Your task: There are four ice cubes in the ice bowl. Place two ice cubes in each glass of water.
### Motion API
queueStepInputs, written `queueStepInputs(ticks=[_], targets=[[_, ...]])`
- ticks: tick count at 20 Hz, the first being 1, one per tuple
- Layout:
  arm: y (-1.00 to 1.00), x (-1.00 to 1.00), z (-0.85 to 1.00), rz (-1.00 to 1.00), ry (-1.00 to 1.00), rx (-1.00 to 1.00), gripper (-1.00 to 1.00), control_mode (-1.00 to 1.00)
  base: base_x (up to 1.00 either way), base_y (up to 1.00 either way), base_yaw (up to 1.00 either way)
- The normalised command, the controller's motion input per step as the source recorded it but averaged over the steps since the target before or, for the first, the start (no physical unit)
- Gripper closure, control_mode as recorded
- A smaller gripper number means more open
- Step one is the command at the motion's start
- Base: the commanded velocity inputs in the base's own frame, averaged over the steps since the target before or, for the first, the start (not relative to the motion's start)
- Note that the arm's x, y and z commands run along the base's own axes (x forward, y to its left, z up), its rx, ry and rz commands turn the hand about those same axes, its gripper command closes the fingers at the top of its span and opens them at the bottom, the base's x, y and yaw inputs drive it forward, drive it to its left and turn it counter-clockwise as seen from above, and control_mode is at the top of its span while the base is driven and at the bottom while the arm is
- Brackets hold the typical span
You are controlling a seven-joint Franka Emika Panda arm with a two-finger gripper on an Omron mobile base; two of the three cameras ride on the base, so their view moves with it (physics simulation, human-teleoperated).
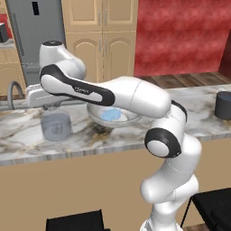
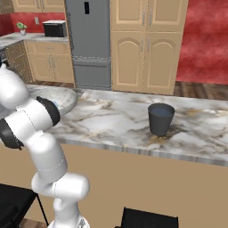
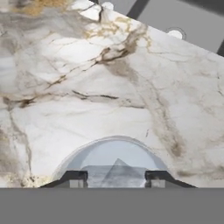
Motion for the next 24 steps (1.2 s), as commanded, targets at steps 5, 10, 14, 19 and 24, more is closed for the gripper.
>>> queueStepInputs(ticks=[5, 10, 14, 19, 24], targets=[[0.00, -0.06, -0.05, 0.00, -0.06, 0.00, 1.00, -1.00, 0.00, 0.00, 0.00], [-0.04, 0.08, -0.28, 0.00, 0.00, 0.00, 1.00, -1.00, 0.00, 0.00, 0.00], [-0.01, 0.02, -0.14, 0.00, 0.00, 0.00, 1.00, -1.00, 0.00, 0.00, 0.00], [0.00, 0.00, 0.00, -0.01, -0.01, 0.00, 1.00, -1.00, 0.00, 0.00, 0.00], [0.00, 0.00, 0.00, -0.01, 0.00, 0.00, -1.00, -1.00, 0.00, 0.00, 0.00]])
